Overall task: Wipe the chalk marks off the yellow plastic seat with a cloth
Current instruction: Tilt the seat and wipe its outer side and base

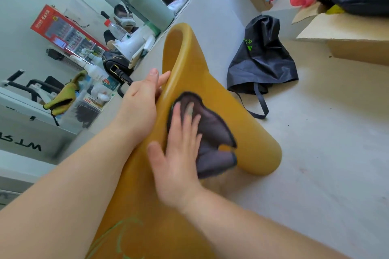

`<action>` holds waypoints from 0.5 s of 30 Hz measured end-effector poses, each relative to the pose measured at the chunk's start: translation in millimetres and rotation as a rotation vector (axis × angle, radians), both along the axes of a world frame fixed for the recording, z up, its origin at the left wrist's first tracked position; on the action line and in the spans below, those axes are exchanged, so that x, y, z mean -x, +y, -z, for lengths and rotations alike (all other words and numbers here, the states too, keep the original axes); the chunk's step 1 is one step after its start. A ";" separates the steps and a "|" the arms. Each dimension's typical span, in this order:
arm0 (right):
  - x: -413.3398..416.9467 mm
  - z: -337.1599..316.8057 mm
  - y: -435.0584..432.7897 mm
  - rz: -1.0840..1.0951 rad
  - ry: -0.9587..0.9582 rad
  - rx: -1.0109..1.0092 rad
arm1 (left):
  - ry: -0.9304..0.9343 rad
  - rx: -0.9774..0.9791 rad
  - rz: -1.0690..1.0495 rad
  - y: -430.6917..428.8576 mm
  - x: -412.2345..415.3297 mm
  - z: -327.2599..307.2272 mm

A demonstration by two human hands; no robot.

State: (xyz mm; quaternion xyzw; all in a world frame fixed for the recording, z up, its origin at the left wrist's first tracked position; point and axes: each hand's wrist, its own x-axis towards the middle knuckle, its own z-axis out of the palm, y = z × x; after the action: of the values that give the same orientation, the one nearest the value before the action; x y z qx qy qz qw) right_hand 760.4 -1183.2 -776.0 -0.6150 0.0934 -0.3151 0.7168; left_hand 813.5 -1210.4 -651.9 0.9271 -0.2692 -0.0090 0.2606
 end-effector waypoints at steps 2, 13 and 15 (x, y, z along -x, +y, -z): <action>20.8 9.0 26.1 -0.080 -0.013 -0.020 | -0.023 -0.009 -0.005 1.4 -0.3 -0.3; -54.1 -41.3 -110.1 -0.002 -0.079 -0.010 | -0.204 -0.121 0.033 3.2 -2.7 1.6; -53.5 -45.9 -103.3 0.040 -0.150 0.018 | -0.247 -0.122 0.057 2.8 -3.9 1.9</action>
State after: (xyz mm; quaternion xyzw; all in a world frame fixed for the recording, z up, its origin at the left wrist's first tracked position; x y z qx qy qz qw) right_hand 814.0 -1286.5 -730.1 -0.5940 0.0491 -0.3754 0.7098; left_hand 817.4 -1207.7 -653.8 0.9273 -0.3243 0.0816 0.1684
